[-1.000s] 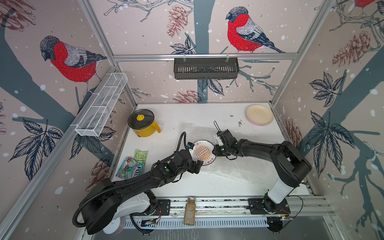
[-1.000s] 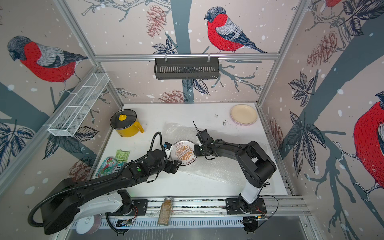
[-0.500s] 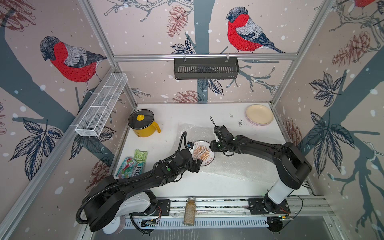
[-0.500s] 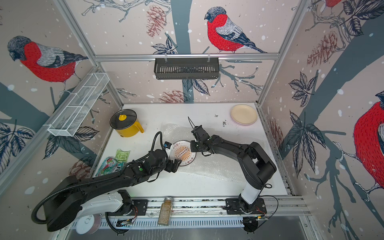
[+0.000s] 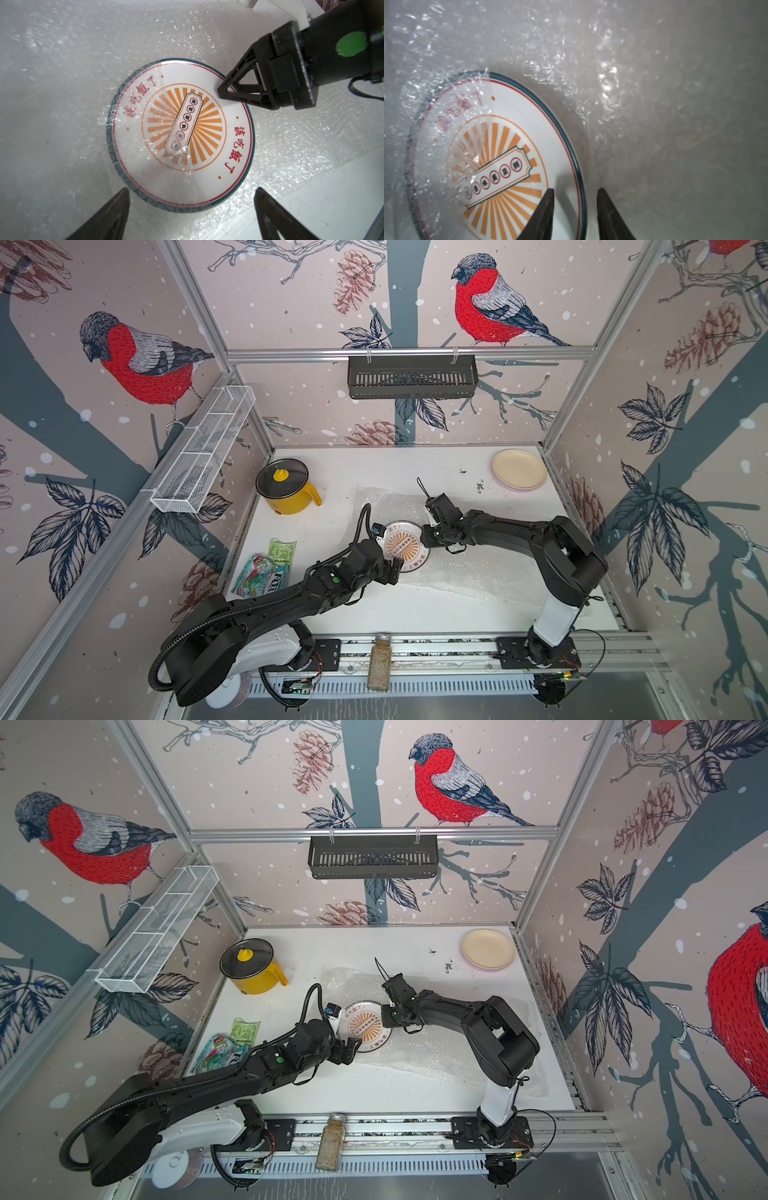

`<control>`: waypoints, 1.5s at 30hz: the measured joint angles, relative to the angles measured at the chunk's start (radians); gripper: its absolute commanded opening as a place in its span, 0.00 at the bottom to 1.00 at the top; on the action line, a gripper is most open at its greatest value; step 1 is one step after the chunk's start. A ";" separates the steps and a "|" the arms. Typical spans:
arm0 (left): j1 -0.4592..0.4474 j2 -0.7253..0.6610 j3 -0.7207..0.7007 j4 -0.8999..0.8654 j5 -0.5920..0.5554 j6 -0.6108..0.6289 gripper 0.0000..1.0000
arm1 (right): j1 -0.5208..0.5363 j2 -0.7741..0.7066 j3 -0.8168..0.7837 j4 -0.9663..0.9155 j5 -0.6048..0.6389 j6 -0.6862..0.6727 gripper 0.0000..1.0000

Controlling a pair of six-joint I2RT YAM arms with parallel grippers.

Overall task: Unpack dinner plates from bubble wrap
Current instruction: Pick up the plate from the bubble wrap.

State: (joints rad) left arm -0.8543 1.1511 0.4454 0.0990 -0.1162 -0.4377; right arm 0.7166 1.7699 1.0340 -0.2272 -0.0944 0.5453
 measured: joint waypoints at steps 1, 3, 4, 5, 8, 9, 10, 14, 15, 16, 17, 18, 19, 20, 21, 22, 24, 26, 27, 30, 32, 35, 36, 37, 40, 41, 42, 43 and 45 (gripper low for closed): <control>0.000 0.003 0.000 0.000 0.000 0.000 0.92 | 0.003 -0.012 0.000 -0.001 0.011 -0.002 0.39; 0.000 0.009 0.000 0.001 0.000 0.000 0.92 | 0.005 -0.027 0.000 0.003 0.021 -0.007 0.38; 0.000 0.012 0.000 0.001 0.001 -0.001 0.92 | 0.001 -0.027 0.001 0.006 0.018 -0.018 0.37; 0.000 0.015 0.000 0.001 0.001 -0.001 0.92 | -0.004 -0.022 0.002 0.008 0.018 -0.021 0.37; 0.000 0.018 0.003 0.001 0.001 -0.001 0.92 | -0.020 0.008 0.004 0.008 0.016 -0.026 0.35; 0.000 0.017 0.003 0.001 0.001 -0.001 0.92 | -0.024 0.017 0.004 0.008 0.013 -0.028 0.34; 0.000 0.015 0.003 0.001 0.001 -0.002 0.92 | -0.026 0.024 0.004 0.009 0.005 -0.029 0.33; 0.000 0.010 0.003 0.001 -0.003 -0.004 0.92 | -0.030 0.027 0.003 0.025 -0.031 -0.047 0.28; 0.000 0.012 0.003 0.001 -0.008 -0.005 0.92 | -0.030 0.027 0.003 0.030 -0.039 -0.047 0.26; 0.000 0.016 0.003 0.001 -0.008 -0.007 0.92 | -0.030 0.025 0.002 0.035 -0.046 -0.047 0.24; 0.000 0.020 0.003 0.001 -0.010 -0.007 0.92 | -0.030 0.022 0.000 0.042 -0.053 -0.047 0.23; 0.000 0.025 0.003 0.001 -0.010 -0.008 0.92 | -0.030 0.017 -0.003 0.046 -0.059 -0.047 0.20; 0.000 0.029 0.003 0.001 -0.010 -0.008 0.92 | -0.030 0.011 -0.005 0.051 -0.063 -0.048 0.18; 0.000 0.032 0.003 0.001 -0.010 -0.008 0.92 | -0.030 0.009 -0.006 0.053 -0.065 -0.048 0.16; 0.000 0.035 0.003 0.001 -0.010 -0.008 0.92 | -0.030 0.007 -0.007 0.054 -0.067 -0.048 0.14; 0.000 0.037 0.003 0.001 -0.010 -0.008 0.92 | -0.031 0.007 -0.007 0.055 -0.069 -0.050 0.12; 0.000 0.037 0.004 0.001 -0.010 -0.008 0.92 | -0.037 0.007 -0.007 0.055 -0.075 -0.051 0.07; 0.000 0.037 0.004 0.001 -0.010 -0.008 0.92 | -0.039 0.007 -0.007 0.068 -0.096 -0.050 0.05; 0.000 0.037 0.005 0.001 -0.011 -0.008 0.92 | -0.041 0.004 -0.006 0.076 -0.103 -0.050 0.05; 0.000 0.031 0.007 0.001 -0.018 -0.010 0.92 | -0.042 -0.022 -0.006 0.079 -0.119 -0.050 0.05; 0.000 0.021 0.009 -0.002 -0.026 -0.019 0.92 | -0.042 -0.055 -0.003 0.071 -0.132 -0.050 0.05; 0.000 -0.020 0.017 -0.016 -0.042 -0.031 0.92 | -0.043 -0.122 0.016 0.037 -0.134 -0.051 0.05; 0.000 -0.042 0.019 -0.017 -0.043 -0.034 0.93 | -0.045 -0.142 0.021 0.027 -0.130 -0.051 0.05; 0.000 -0.066 0.020 -0.017 -0.045 -0.034 0.93 | -0.049 -0.164 0.026 0.014 -0.126 -0.050 0.05; 0.000 -0.134 0.011 -0.013 -0.061 -0.037 0.94 | -0.074 -0.217 0.025 -0.019 -0.106 -0.050 0.04; 0.000 -0.151 0.003 -0.008 -0.067 -0.037 0.94 | -0.086 -0.232 0.022 -0.027 -0.105 -0.048 0.04; 0.000 -0.166 -0.009 -0.003 -0.072 -0.037 0.94 | -0.101 -0.247 0.019 -0.034 -0.105 -0.046 0.04; 0.000 -0.175 -0.021 0.001 -0.078 -0.036 0.95 | -0.116 -0.259 0.015 -0.038 -0.106 -0.043 0.04; 0.000 -0.180 -0.039 0.001 -0.090 -0.034 0.95 | -0.147 -0.285 0.002 -0.048 -0.106 -0.037 0.03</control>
State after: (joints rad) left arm -0.8543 0.9714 0.4065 0.0998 -0.2062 -0.4713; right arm 0.5697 1.4849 1.0355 -0.2749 -0.2008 0.5087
